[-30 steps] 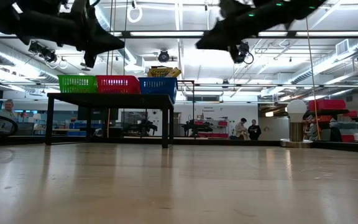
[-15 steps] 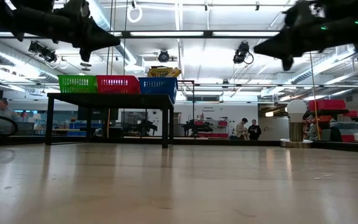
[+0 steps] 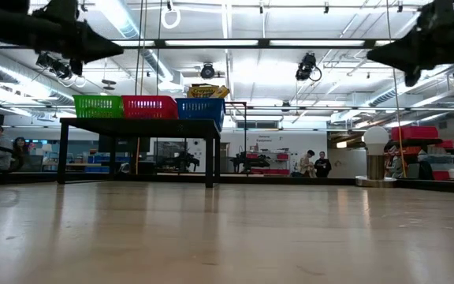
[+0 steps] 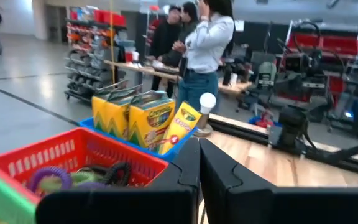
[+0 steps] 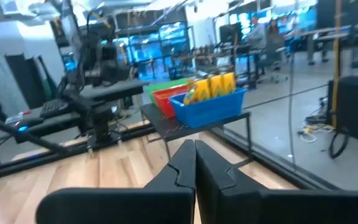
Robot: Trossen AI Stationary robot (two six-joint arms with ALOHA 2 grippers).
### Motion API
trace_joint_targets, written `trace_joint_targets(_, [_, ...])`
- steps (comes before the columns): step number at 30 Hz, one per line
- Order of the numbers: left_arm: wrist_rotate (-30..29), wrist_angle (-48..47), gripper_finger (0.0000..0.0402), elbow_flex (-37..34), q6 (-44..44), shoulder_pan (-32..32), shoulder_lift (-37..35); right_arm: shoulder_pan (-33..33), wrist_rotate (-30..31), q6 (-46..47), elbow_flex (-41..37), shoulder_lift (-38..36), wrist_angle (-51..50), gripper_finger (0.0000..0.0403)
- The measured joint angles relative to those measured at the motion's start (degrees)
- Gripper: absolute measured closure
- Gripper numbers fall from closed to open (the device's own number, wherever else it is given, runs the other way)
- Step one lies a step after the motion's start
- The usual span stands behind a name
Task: Pick & Place Office Desk Supplies
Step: Return to Home Position
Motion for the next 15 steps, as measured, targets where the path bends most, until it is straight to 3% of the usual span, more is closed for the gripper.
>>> trace_joint_targets(2, [0.0, 1.3, 0.0398, -3.0, -0.7, 1.0, -3.6, -1.0, 0.2, 0.0, 0.0, -4.6, -3.7, 0.0403])
trace_joint_targets(9, [0.9, 10.7, 0.0398, -16.5, -6.4, 2.1, -14.8, -1.9, 0.0, -0.2, 0.0, -4.4, -3.3, 0.0403])
trace_joint_targets(15, [0.5, 12.2, 0.0397, -19.1, -4.8, 0.8, -13.0, -1.8, -0.1, 1.5, -3.5, -3.5, 1.4, 0.0403])
